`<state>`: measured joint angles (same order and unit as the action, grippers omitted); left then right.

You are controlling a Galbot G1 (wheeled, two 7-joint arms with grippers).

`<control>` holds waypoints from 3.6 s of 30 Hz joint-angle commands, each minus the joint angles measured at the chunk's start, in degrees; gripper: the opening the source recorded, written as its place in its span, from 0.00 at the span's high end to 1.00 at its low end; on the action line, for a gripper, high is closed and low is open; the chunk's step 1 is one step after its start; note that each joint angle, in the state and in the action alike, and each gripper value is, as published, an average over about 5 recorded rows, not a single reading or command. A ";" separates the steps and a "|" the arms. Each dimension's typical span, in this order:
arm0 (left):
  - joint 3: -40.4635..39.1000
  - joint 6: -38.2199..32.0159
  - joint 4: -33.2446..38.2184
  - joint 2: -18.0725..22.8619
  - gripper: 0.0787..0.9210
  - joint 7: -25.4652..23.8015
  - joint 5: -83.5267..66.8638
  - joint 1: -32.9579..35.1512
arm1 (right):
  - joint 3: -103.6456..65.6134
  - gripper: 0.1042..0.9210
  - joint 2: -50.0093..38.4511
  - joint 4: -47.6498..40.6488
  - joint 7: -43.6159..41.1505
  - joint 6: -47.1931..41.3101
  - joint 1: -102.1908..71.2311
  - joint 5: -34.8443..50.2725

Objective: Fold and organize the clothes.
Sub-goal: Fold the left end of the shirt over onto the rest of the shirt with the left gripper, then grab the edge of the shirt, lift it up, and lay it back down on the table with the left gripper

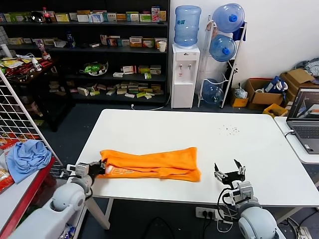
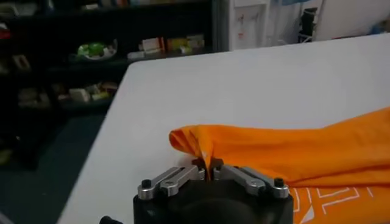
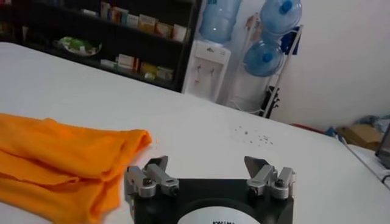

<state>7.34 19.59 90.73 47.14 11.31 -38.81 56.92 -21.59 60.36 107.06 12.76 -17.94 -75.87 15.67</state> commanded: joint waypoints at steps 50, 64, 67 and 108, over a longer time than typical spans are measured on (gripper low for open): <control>-17.65 -1.02 -0.05 32.05 0.66 13.19 -12.64 -11.27 | -1.38 0.12 5.05 -8.65 0.77 6.73 3.53 -6.65; -9.54 -1.37 6.78 8.02 0.19 1.00 -9.16 -5.79 | 0.86 0.12 5.39 -10.67 -1.66 9.21 5.39 -7.15; -7.56 1.24 6.59 4.12 0.13 -3.87 -9.52 -4.47 | 1.15 0.12 5.32 -11.15 -1.95 9.67 5.44 -7.12; -7.67 8.19 -8.23 10.87 0.34 -14.73 -13.11 -10.83 | -1.63 0.12 5.62 -9.28 -2.28 10.62 1.83 -7.54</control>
<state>-0.40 27.53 83.52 57.30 -2.77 -51.70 46.41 -23.05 66.01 97.61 10.33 -7.30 -73.81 8.08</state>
